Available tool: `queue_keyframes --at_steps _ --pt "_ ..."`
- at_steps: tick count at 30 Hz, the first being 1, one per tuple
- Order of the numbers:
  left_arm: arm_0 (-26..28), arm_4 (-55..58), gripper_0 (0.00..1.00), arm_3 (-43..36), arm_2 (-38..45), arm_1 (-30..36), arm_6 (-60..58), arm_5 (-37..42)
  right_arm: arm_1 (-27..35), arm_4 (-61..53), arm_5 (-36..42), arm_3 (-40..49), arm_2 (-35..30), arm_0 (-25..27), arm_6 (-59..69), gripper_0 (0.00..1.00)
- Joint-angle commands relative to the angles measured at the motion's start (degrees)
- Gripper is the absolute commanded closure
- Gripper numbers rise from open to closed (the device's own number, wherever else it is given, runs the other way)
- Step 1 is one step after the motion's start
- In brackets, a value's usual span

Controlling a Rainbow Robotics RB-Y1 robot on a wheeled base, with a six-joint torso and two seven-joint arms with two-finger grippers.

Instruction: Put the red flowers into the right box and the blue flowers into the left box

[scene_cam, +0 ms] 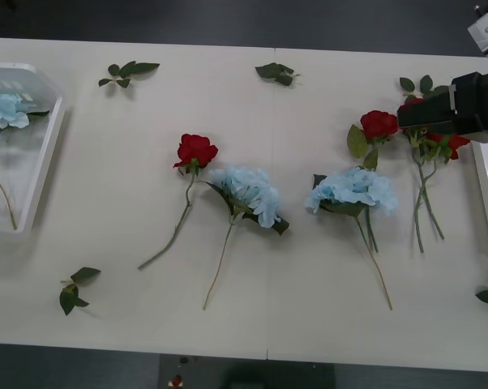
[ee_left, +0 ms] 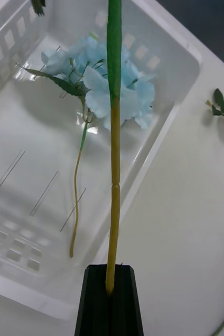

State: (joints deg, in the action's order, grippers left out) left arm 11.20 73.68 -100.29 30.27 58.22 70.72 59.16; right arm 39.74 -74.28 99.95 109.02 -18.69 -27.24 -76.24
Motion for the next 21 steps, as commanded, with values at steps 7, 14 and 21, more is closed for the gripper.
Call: queue_keyframes --at_steps 7,14,21 --pt "-0.83 -4.60 0.99 6.60 -9.09 3.83 2.32 -9.50 4.03 16.80 0.25 0.94 0.32 3.42 11.91 0.00" --pt "-0.92 -5.22 0.70 8.62 -10.15 3.83 2.58 -9.68 4.11 23.22 -1.07 -3.46 1.20 3.33 13.49 0.00" --pt "-0.92 -4.60 0.17 8.54 -9.88 3.83 3.02 -10.56 4.29 29.10 -7.49 -9.87 3.57 2.98 12.70 0.00"
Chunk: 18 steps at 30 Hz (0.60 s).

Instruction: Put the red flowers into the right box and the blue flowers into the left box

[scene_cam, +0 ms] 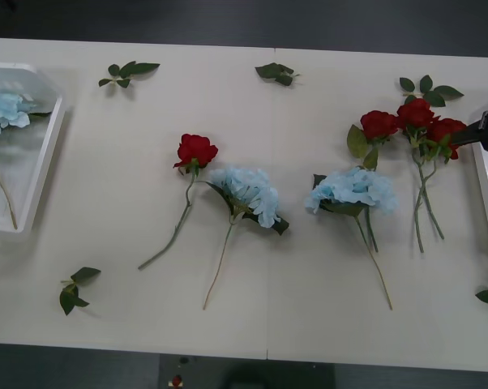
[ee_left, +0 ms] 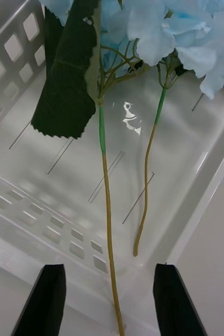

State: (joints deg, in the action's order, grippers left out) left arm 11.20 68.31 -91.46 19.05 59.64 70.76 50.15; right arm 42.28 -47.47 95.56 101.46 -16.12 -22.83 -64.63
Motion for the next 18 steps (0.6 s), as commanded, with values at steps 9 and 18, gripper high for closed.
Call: queue_keyframes --at_steps 9,18 --pt "-1.00 14.31 0.00 -6.10 5.83 2.41 3.24 -1.46 2.28 11.87 -11.97 -11.37 10.05 -5.38 0.91 0.00" --pt "-5.84 14.22 0.00 -16.99 2.93 2.50 1.31 3.55 2.19 15.12 -21.82 -21.13 17.17 -8.72 1.44 0.00"
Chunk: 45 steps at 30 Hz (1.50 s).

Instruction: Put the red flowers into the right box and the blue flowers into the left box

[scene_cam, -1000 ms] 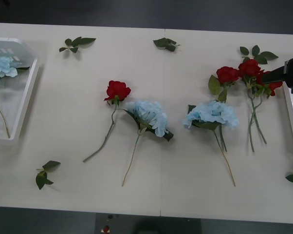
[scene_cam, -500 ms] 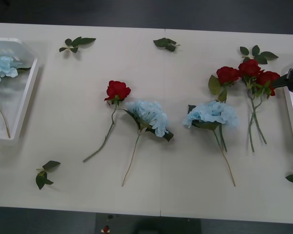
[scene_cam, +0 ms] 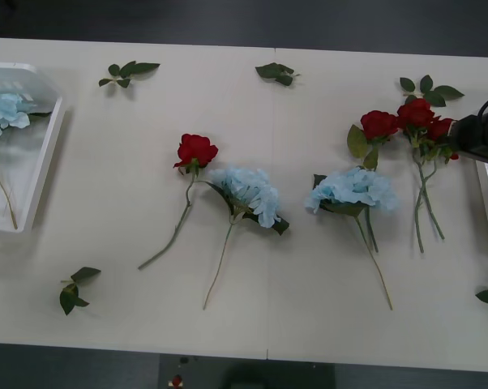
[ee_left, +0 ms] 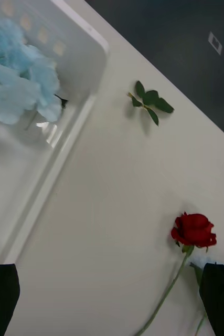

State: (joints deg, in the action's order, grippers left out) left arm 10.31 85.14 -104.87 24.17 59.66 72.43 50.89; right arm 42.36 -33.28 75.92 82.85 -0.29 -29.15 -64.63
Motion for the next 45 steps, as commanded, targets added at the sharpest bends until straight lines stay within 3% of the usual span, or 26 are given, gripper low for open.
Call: queue_keyframes --at_steps 1,10,18,37,45 --pt "-5.57 -3.14 0.00 -3.85 -2.73 2.39 -0.53 3.34 2.11 0.93 -2.71 -3.22 1.79 -2.58 1.44 0.00" --pt "-18.13 -15.71 0.00 -4.46 -18.55 -2.36 -2.47 4.74 1.76 1.29 -11.32 -11.39 6.09 -3.81 1.44 0.00" --pt "-23.67 -26.34 0.00 -3.06 -29.97 -9.21 -4.31 4.74 -0.35 4.63 -11.94 -12.71 6.27 -3.81 1.26 0.00" --pt "-43.01 -40.32 0.00 17.77 -52.39 -22.66 -5.54 4.74 -4.57 8.93 -12.20 -14.38 6.62 -3.81 1.08 0.00" --pt "-48.54 -45.94 0.00 23.40 -58.28 -26.00 -6.60 4.74 -5.71 9.90 -12.20 -14.47 7.50 -3.81 1.26 0.12"
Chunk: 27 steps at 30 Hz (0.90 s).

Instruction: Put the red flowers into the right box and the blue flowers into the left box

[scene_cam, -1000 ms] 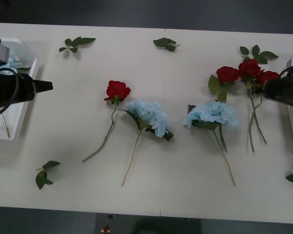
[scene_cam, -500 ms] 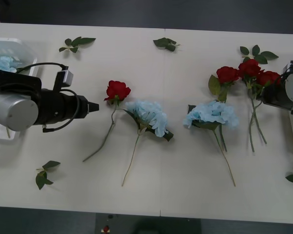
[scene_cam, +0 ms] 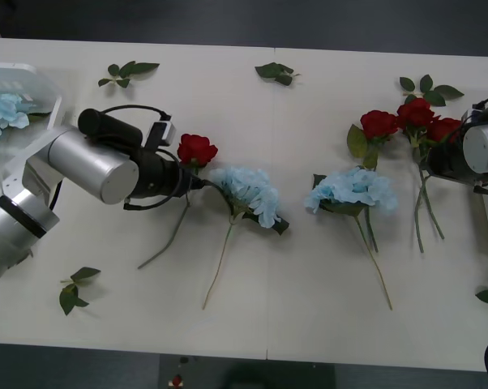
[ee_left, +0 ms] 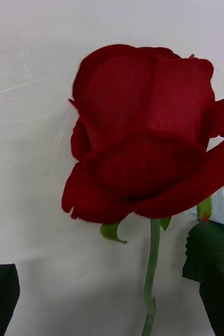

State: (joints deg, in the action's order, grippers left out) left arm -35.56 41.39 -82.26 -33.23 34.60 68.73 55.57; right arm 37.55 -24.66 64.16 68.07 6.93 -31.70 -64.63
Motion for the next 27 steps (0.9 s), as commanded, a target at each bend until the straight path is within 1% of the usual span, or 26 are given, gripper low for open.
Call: queue_keyframes --at_steps 1,6,7,8,12,13,14,16,18,19,20,23,25,26,27 --pt "-2.76 -2.72 0.00 0.78 -1.22 -1.03 -3.07 0.07 -0.99 1.46 -0.44 0.31 0.36 -1.26 1.35 0.14" --pt "-2.85 -4.83 0.00 0.96 -2.62 -1.65 -3.69 0.07 -2.39 2.25 -0.53 -0.04 0.36 -1.26 1.26 0.21" --pt "-2.94 -4.92 0.00 0.96 -2.80 -1.73 -3.69 0.07 -2.48 2.25 -0.53 -0.13 0.36 -1.26 1.26 0.24" --pt "-2.85 -5.62 0.00 1.05 -3.24 -1.91 -3.78 0.07 -2.66 2.42 -0.53 -0.13 0.36 -1.26 1.08 0.30" --pt "-2.94 -7.55 0.00 1.05 -4.47 -2.09 -4.13 0.07 -3.62 3.39 -0.53 -0.75 0.36 -1.17 1.00 0.33" --pt "-2.85 -7.82 0.00 1.05 -4.73 -2.26 -4.13 0.07 -3.71 3.30 -0.62 -0.83 0.36 -1.26 1.00 0.42" --pt "-2.85 -7.91 0.00 1.05 -4.73 -2.26 -4.13 0.07 -3.71 3.30 -0.71 -0.83 0.45 -1.26 1.00 0.47" --pt "-2.85 -8.08 0.00 1.05 -4.73 -2.52 -4.22 0.07 -3.71 3.22 -0.88 -0.83 0.45 -1.17 0.82 0.61" --pt "-2.85 -8.34 0.00 1.05 -4.73 -2.79 -4.22 0.07 -3.71 3.13 -1.06 -0.83 0.71 -1.17 0.73 0.81" --pt "-2.85 -8.78 0.00 1.05 -4.82 -2.88 -4.22 0.15 -3.71 3.13 -1.06 -0.83 0.98 -1.17 0.73 0.93" --pt "-2.85 -9.14 0.00 1.13 -5.00 -2.96 -4.22 0.15 -3.71 3.13 -1.15 -0.83 1.15 -1.17 0.73 1.00" --pt "-2.85 -11.68 0.00 1.13 -5.88 -3.32 -4.48 0.07 -3.71 3.13 -1.15 -0.83 1.15 -1.17 0.73 1.00" --pt "-2.85 -12.65 0.11 1.13 -6.05 -3.49 -4.57 0.15 -3.71 3.04 -1.15 -0.83 1.15 -1.17 1.08 1.00" --pt "-2.85 -12.74 0.15 1.13 -6.05 -3.49 -4.66 0.15 -3.71 2.95 -1.23 -0.83 1.24 -1.17 1.08 1.00" --pt "-2.85 -12.74 0.23 1.13 -6.05 -3.58 -4.66 0.15 -3.71 3.04 -1.23 -0.83 1.15 -1.17 1.08 1.00"
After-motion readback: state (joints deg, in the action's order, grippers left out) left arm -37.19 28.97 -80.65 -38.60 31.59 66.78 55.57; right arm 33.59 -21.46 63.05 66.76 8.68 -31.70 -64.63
